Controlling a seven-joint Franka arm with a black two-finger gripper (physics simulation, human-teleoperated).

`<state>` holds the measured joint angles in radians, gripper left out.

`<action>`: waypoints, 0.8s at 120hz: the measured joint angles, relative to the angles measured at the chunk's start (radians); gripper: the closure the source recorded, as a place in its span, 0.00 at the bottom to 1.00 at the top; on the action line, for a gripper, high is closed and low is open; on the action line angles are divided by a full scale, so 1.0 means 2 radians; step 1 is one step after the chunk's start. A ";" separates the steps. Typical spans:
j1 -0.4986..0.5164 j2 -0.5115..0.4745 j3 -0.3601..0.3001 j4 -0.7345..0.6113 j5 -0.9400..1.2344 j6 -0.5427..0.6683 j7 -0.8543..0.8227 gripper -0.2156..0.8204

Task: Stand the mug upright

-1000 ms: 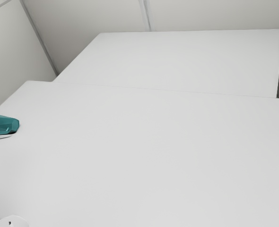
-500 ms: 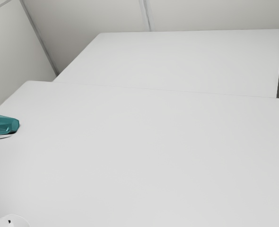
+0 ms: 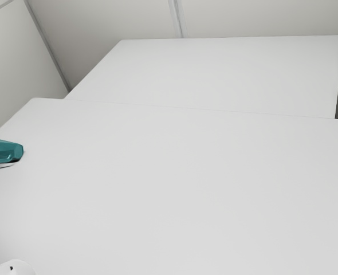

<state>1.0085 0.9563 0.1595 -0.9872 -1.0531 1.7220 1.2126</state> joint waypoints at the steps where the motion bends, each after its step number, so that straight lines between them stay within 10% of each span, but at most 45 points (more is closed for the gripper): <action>1: 0.000 0.000 0.000 -0.001 0.000 0.000 0.001 0.21; 96: -0.008 0.001 -0.023 -0.031 -0.001 0.014 0.023 0.21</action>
<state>0.9933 0.9589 0.1143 -1.0491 -1.0550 1.7490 1.2591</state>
